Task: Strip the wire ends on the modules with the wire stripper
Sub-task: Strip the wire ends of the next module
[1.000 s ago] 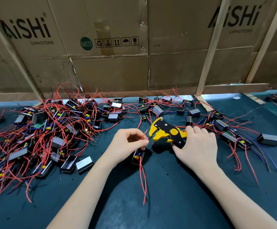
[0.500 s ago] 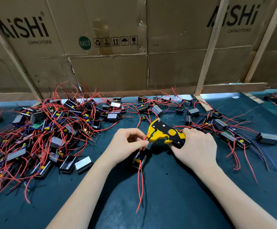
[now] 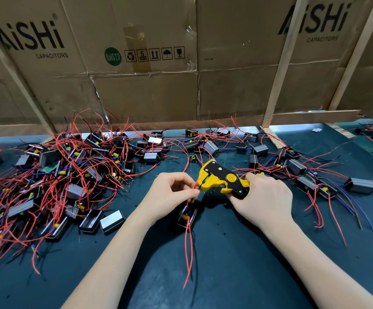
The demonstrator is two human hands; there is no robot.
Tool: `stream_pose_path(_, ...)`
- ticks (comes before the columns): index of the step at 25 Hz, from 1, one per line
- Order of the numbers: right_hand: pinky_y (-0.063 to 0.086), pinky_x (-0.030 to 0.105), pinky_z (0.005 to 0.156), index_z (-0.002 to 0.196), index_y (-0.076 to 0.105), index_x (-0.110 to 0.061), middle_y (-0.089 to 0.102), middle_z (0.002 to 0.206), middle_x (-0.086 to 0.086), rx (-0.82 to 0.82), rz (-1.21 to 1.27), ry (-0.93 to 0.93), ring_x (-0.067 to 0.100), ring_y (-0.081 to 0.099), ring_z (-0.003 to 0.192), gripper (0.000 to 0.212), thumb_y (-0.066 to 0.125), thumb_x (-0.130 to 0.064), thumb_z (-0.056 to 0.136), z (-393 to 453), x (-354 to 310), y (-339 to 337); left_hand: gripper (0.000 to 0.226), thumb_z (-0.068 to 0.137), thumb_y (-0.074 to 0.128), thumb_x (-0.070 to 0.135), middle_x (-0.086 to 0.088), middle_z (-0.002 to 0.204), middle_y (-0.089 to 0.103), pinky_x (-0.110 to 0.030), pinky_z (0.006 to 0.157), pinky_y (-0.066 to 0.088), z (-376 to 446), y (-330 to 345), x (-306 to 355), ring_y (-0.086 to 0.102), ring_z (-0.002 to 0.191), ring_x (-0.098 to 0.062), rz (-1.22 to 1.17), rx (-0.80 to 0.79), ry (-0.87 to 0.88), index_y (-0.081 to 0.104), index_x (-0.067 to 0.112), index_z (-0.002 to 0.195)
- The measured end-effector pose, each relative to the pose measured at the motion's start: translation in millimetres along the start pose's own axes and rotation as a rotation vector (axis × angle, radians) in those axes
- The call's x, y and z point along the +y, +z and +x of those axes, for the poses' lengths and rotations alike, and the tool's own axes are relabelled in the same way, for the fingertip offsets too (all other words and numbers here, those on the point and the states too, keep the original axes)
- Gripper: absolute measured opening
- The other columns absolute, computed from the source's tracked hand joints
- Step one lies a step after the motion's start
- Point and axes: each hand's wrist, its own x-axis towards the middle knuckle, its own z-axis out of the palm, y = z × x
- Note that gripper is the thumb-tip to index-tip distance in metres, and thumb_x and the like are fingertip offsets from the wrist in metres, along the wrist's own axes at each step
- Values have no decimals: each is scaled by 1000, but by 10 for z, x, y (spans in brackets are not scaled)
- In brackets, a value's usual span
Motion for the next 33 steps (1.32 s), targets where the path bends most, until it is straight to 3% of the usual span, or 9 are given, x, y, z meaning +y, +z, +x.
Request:
stream_pose_path(15, 30, 28, 61, 73, 47, -27, 63, 81, -6, -97, -32, -25, 22, 63, 88, 44, 56, -70, 75, 31, 35, -18, 13, 83, 74, 6, -2, 60, 66, -19, 67, 50, -19, -4, 13, 63, 62, -14, 25, -49, -36, 70, 14, 72)
stream_pose_path(17, 31, 28, 61, 75, 47, -27, 64, 83, -6, -106, -23, -12, 22, 63, 89, 44, 56, -70, 75, 32, 21, -6, 11, 83, 76, 15, -2, 61, 68, -18, 64, 48, -8, 35, 11, 64, 62, -15, 0, -7, -92, 69, 12, 75)
stream_pose_path(20, 32, 29, 60, 77, 51, -25, 62, 82, -5, -56, -5, -22, 23, 63, 87, 44, 59, -68, 72, 10, -9, -10, 30, 86, 71, 42, -5, 70, 73, -14, 55, 44, 15, 131, 25, 67, 60, -15, -27, 83, -194, 68, 12, 82)
stream_pose_path(24, 40, 38, 78, 95, 65, -12, 66, 92, 5, 49, 44, -119, 31, 61, 90, 58, 72, -61, 66, -13, -70, 16, 29, 93, 63, 36, -7, 75, 75, -13, 54, 42, 26, 235, 54, 65, 61, -11, -99, 143, -168, 73, 12, 81)
stream_pose_path(27, 32, 36, 83, 107, 59, -23, 60, 100, -5, -26, 159, -120, 23, 53, 99, 61, 67, -66, 65, 10, -73, -26, 30, 92, 65, 34, -8, 69, 74, -16, 55, 45, 41, 214, 77, 64, 58, -11, -154, 281, -186, 74, 7, 81)
stream_pose_path(29, 33, 37, 83, 116, 57, -22, 56, 105, -2, -31, 177, -149, 25, 51, 103, 65, 70, -57, 63, 0, -36, -41, 31, 93, 64, 31, -10, 66, 72, -17, 54, 45, 49, 147, 75, 62, 53, -12, -197, 335, -216, 73, 4, 80)
stream_pose_path(33, 42, 42, 87, 123, 57, -1, 58, 104, 14, 41, 87, -202, 35, 52, 98, 70, 74, -38, 66, -9, -34, -39, 31, 94, 63, 30, -16, 75, 74, -13, 54, 46, 38, 73, 89, 60, 54, -11, -255, 259, -224, 73, 3, 83)
